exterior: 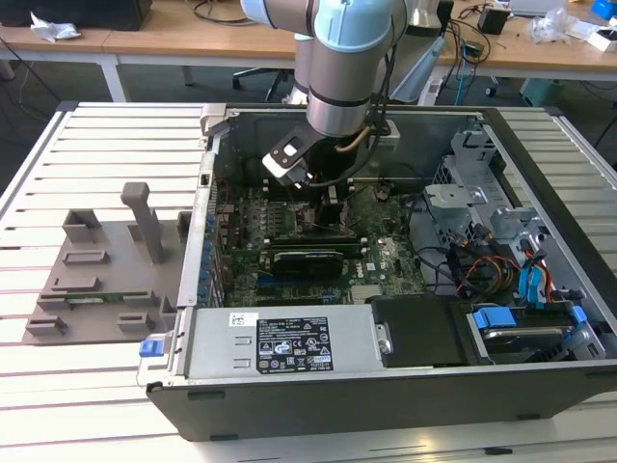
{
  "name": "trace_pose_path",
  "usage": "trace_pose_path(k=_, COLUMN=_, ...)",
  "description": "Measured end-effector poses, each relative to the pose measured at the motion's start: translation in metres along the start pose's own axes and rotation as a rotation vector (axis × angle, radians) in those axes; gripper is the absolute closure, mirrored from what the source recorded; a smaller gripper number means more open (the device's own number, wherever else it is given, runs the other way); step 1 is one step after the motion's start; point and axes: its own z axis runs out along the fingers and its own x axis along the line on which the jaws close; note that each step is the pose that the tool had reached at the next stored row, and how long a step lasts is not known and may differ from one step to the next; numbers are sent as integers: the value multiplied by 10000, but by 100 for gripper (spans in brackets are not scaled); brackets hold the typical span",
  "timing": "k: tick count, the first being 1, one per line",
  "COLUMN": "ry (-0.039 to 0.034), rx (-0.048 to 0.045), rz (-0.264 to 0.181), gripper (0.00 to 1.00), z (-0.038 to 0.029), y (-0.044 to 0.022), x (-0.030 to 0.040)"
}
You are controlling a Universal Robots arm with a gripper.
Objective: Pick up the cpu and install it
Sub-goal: 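Place the cpu into insertion slot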
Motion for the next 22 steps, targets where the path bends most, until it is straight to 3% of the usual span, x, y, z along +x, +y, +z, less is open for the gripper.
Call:
trace_pose_path(k=5, ry=15, rx=-10, rz=3, gripper=45, z=5, y=2, x=3)
trace_pose_path(k=6, ry=10, rx=-6, rz=3, gripper=38, z=4, y=1, x=2)
trace_pose_path(k=13, ry=3, rx=-2, rz=5, gripper=38, z=-36, y=-2, x=0)
trace_pose_path(k=15, ry=113, rx=-7, rz=0, gripper=38, z=-36, y=-7, x=6)
trace_pose_path(k=16, ry=123, rx=-9, rz=-1, gripper=38, z=-35, y=-7, x=7)
trace_pose_path(k=22, ry=114, rx=-7, rz=0, gripper=38, z=-133, y=-12, x=11)
